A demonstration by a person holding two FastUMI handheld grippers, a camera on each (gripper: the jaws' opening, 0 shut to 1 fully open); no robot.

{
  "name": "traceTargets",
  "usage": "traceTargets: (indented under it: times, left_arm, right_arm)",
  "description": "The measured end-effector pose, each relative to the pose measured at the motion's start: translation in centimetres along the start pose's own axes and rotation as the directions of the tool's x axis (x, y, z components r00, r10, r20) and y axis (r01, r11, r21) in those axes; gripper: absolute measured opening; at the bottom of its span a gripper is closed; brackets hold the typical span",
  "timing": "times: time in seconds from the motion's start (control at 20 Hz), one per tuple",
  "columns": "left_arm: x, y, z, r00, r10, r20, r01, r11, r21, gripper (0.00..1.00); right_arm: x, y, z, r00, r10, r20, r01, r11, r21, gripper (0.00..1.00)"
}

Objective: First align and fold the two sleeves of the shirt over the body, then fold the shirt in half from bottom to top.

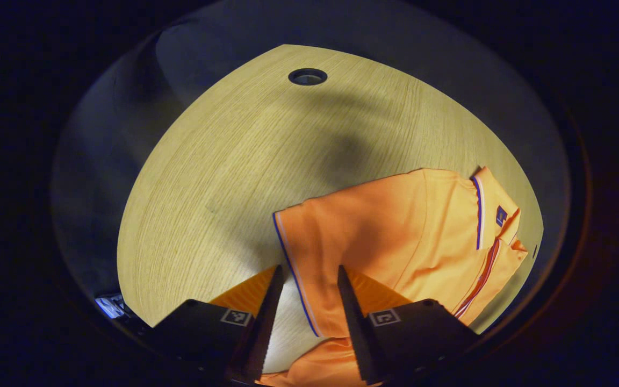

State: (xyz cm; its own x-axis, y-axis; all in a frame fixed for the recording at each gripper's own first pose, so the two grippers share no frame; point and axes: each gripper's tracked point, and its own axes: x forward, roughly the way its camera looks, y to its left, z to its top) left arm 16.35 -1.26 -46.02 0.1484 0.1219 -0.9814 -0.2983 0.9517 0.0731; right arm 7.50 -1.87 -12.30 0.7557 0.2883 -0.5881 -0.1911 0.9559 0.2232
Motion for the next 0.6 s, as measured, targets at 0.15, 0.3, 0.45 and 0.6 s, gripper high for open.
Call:
traceTargets:
  times: [0.15, 0.3, 0.45, 0.6]
  left_arm:
    - [0.3, -1.1, -0.3, 1.0, -0.007, 0.017, 0.007, 1.0, -0.013, 0.22]
    - [0.0, -1.0, 0.3, 0.997, -0.018, 0.072, 0.019, 1.0, -0.019, 0.11]
    - [-1.2, 0.1, 1.0, 0.995, -0.014, 0.1, 0.017, 0.999, -0.028, 0.02]
    - [-3.5, -0.1, 1.6, 0.99, -0.034, 0.135, 0.034, 0.999, 0.004, 0.02]
  right_arm:
    - [0.2, -0.2, 0.1, 1.0, 0.01, -0.002, -0.01, 1.0, 0.007, 0.99]
    - [0.3, -0.6, 0.1, 1.0, 0.012, 0.001, -0.012, 1.0, 0.004, 0.99]
    - [0.2, -0.7, 0.1, 1.0, 0.016, -0.004, -0.016, 1.0, 0.011, 0.99]
    - [0.0, -0.3, 0.3, 1.0, 0.025, 0.006, -0.025, 1.0, -0.002, 0.99]
